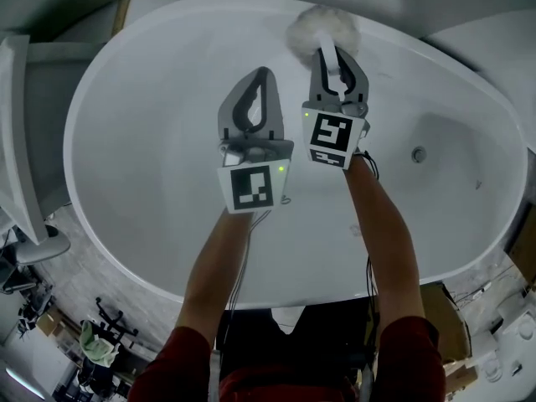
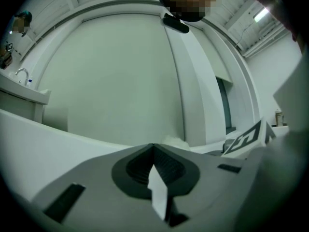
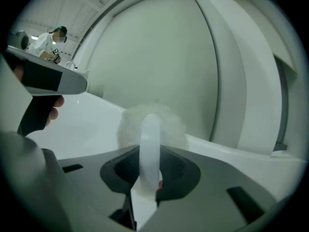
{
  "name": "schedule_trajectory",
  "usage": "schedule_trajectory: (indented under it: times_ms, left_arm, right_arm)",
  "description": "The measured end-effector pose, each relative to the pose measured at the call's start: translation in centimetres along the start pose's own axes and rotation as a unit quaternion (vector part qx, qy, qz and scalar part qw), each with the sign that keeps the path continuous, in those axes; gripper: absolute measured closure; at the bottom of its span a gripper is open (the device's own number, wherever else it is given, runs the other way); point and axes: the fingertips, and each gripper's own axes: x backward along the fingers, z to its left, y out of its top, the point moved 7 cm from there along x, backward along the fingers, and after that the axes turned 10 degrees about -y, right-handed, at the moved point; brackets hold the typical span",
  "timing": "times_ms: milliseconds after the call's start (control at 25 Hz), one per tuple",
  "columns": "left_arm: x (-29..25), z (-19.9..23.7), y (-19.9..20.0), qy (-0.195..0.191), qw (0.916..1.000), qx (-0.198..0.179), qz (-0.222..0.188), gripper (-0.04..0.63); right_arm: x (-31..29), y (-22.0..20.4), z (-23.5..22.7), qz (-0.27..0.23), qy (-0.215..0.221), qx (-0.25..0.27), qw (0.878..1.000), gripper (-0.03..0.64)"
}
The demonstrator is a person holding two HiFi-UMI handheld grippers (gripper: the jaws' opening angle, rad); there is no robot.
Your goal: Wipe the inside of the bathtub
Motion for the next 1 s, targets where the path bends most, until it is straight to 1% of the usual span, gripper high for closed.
schedule_trajectory:
  times_ms: [280, 560, 760, 1000]
  left_arm:
    - [-2.5, -6.9, 0.0, -0.033, 0.9994, -0.003, -0.002, 0.58]
    - [-5.4, -14.8, -0.2, -0.064, 0.9979, -0.012, -0.004, 0.58]
    - [-7.4, -19.8, -0.2, -0.078, 0.9968, -0.021, 0.002, 0.58]
    - [-10.4, -25.4, -0.7, -0.09, 0.9955, -0.03, 0.004, 0.58]
  right_arm:
    - [1.4, -2.8, -7.8, 0.013, -0.035, -0.008, 0.999, 0.523]
    - [2.9, -6.2, -16.3, 0.019, -0.063, -0.003, 0.998, 0.523]
    - [3.8, -8.5, -21.9, 0.023, -0.079, 0.0, 0.997, 0.523]
    - [4.8, -11.4, -28.7, 0.024, -0.103, -0.008, 0.994, 0.523]
